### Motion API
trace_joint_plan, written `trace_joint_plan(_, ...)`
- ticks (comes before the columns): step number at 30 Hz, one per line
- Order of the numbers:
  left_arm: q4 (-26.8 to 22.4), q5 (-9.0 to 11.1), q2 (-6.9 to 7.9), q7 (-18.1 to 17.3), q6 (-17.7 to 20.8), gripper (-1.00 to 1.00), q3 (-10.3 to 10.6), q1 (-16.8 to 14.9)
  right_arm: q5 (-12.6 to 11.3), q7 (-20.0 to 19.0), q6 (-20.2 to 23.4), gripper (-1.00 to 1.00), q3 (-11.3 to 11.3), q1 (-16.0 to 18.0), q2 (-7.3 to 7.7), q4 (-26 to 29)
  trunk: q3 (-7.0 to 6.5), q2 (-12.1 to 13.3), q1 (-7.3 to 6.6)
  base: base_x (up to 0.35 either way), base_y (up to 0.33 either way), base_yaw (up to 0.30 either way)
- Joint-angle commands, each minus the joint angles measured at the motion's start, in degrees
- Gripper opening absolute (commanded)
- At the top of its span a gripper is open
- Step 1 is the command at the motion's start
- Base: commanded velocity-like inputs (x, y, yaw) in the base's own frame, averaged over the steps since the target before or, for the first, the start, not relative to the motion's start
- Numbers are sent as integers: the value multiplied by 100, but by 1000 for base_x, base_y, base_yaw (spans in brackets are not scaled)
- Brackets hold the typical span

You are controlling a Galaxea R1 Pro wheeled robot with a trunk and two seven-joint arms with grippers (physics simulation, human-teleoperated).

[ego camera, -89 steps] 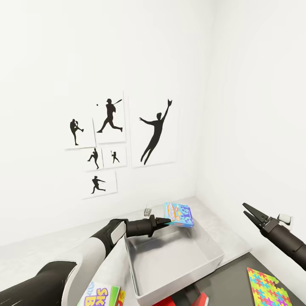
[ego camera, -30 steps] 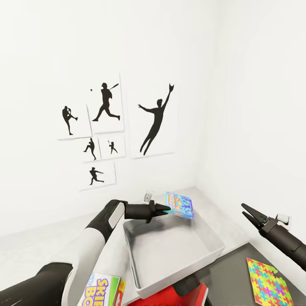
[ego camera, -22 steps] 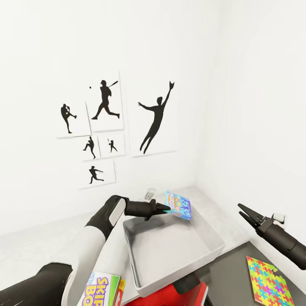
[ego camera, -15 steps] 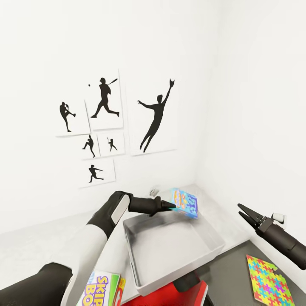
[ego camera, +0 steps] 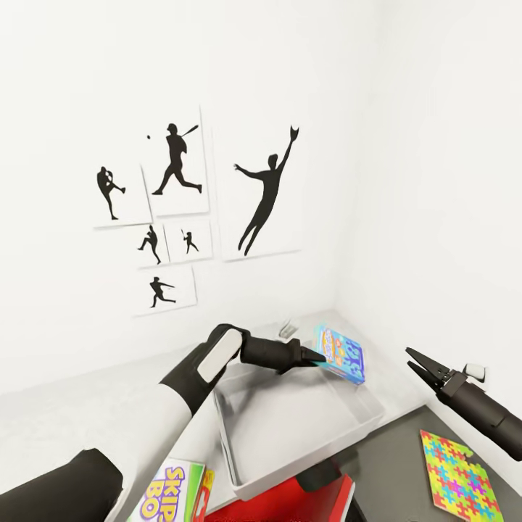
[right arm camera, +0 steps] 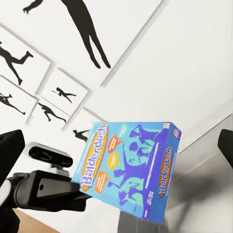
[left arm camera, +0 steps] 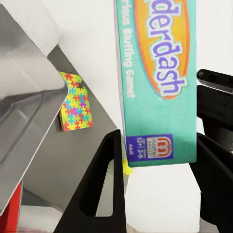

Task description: Put all the toys in the child's room - the three board games (two on the bed and one on the table), the two jigsaw puzzles on the table, and the tennis ball on the table - inside the toy box on the table in the child's room.

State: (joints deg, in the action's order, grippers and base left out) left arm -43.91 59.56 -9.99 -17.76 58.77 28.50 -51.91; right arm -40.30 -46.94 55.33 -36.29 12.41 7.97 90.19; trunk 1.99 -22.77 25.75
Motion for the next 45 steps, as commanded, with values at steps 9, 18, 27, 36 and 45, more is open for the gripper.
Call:
trace_joint_plan(9, 157, 166, -1, 151, -2, -100, 7, -4, 13, -26, 30, 100, -9, 7, 3, -2, 99, -15, 3, 0, 0, 0)
trace_joint_plan(18, 602, 170, -1, 168, -33, -100, -26, -4, 13, -26, 35, 100, -14, 7, 3, -2, 184, -15, 3, 0, 0, 0)
trace_joint_plan(27, 700, 539, -1, 581, -171, -100, -45, -4, 7, -26, 39, 100, -16, 7, 1, -2, 269, -15, 3, 0, 0, 0)
trace_joint_plan(36, 713, 1724, -1, 1671, -922, -100, -9, -4, -12, -45, 48, 100, -29, 7, 3, -2, 354, -15, 3, 0, 0, 0)
trace_joint_plan(45, 1008, 1943, -1, 1782, -1438, -100, 7, 5, -47, -61, 57, 100, -41, 7, 3, 9, 439, -15, 3, 0, 0, 0)
